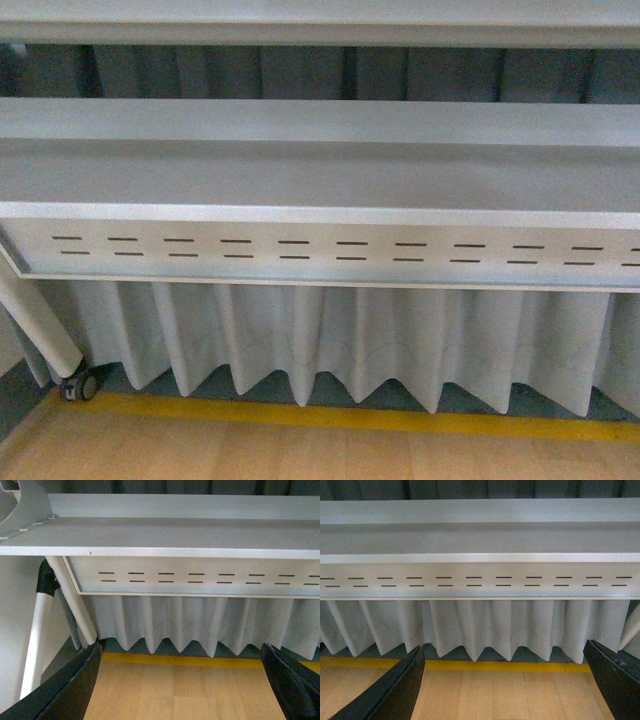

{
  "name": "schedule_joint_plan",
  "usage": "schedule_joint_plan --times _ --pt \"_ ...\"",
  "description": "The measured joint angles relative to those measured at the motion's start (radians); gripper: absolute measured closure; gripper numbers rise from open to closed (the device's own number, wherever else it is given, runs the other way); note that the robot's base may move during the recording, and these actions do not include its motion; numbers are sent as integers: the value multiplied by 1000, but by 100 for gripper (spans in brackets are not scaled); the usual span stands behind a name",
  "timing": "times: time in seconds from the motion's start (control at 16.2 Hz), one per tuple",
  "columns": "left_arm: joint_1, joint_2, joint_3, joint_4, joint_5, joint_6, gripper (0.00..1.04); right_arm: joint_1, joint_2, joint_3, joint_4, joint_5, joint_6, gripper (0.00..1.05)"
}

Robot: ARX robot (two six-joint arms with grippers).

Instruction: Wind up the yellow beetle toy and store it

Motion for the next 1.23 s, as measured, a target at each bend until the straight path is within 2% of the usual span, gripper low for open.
schedule_joint_plan --times 1.23 --pt "0 0 0 0 0 0 7 0 0 0 0 0 0 7"
